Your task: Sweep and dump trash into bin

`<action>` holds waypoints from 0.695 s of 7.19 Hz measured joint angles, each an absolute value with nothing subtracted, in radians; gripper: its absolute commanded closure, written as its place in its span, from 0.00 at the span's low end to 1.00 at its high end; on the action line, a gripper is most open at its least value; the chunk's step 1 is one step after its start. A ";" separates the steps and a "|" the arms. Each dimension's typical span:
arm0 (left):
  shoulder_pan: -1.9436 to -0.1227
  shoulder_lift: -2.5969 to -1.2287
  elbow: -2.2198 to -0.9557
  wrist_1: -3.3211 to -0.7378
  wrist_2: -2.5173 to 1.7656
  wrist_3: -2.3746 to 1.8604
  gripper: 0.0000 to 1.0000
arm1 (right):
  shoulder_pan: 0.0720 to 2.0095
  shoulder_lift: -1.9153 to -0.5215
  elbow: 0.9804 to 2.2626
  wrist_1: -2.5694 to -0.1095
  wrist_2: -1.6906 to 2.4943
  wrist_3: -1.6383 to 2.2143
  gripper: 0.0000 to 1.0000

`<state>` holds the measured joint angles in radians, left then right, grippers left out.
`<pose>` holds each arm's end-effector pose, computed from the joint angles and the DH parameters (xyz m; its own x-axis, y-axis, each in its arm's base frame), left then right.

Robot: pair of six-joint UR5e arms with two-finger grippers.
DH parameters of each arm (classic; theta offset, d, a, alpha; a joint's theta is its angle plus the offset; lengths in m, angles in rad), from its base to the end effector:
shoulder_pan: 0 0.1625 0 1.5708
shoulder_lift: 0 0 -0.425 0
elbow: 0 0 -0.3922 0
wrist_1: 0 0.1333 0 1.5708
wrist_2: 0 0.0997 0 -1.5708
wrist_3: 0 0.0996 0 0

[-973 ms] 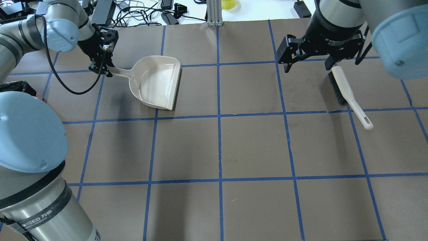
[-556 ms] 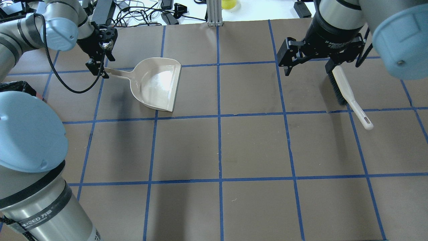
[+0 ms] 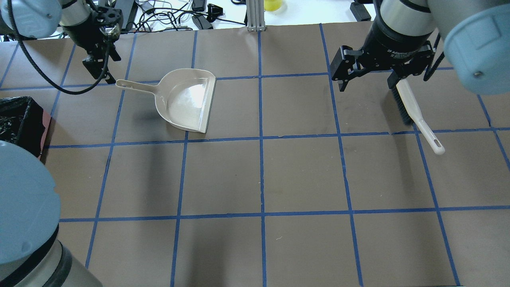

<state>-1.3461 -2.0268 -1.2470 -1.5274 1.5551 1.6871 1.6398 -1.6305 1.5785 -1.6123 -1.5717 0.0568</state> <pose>0.0170 -0.6797 0.3843 -0.1074 0.9905 0.0863 0.9936 0.1100 -0.0258 0.1656 -0.4646 0.5173 -0.9999 -0.0124 -0.0044 -0.0119 0.9956 -0.0933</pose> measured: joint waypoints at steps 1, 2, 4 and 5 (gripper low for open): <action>-1.354 -1.968 -1.249 -1.582 1.548 1.605 0.08 | 1.640 -1.630 1.578 -1.612 -1.571 0.057 0.00; -1.382 -1.917 -1.255 -1.620 1.531 1.477 0.08 | 1.640 -1.630 1.578 -1.613 -1.571 0.057 0.00; -1.482 -1.842 -1.270 -1.644 1.502 1.160 0.08 | 1.638 -1.629 1.578 -1.616 -1.571 0.057 0.00; -1.516 -1.815 -1.272 -1.647 1.497 1.010 0.07 | 1.638 -1.629 1.578 -1.616 -1.571 0.057 0.00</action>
<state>-1.5162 -1.8154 -1.2724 -1.6468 1.4970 1.0102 1.6380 -1.6291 1.5785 -1.6164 -1.5708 0.0568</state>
